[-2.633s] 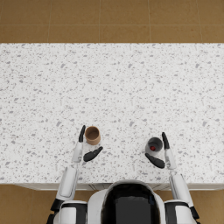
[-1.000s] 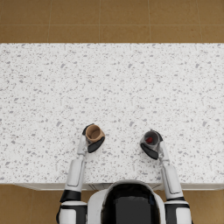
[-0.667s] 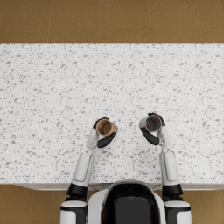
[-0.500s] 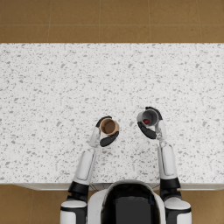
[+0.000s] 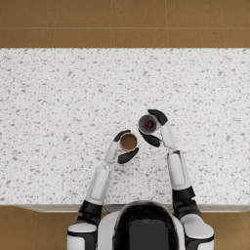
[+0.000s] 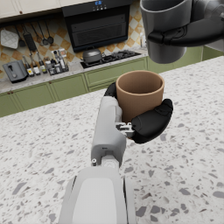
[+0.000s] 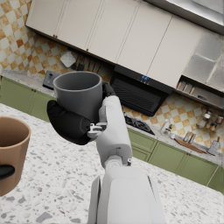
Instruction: Pick up two cups and pour the berry on the right into the cup on the left
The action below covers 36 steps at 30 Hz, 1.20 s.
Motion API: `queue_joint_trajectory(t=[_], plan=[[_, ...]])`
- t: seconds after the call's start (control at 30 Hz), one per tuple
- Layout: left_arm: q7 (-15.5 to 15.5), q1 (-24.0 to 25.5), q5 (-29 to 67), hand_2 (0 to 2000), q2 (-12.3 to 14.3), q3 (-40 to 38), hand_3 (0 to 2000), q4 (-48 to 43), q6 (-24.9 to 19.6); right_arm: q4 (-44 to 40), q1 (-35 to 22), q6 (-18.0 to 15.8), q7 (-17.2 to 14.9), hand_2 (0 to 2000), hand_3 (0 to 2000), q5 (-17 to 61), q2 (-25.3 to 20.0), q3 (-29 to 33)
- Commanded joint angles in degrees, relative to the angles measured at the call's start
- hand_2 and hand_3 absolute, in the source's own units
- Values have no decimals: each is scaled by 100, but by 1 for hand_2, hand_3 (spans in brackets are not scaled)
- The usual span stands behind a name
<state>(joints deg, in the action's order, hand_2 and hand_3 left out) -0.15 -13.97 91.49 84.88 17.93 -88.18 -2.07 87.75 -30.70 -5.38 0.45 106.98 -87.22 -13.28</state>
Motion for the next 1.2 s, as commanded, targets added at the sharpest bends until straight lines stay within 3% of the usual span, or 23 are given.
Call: queue_joint_trajectory(t=[0.03, 1.2], plan=[[0, -115, 2, 2000, 59, -6, 1280, 18, 3, 273, -68, -8, 0, 2000, 1280, 183, -32, -175], [-4, -176, 7, 2000, 286, -114, 1280, 139, 12, 1425, 192, -174, 40, 2000, 1280, 6620, -154, -714]])
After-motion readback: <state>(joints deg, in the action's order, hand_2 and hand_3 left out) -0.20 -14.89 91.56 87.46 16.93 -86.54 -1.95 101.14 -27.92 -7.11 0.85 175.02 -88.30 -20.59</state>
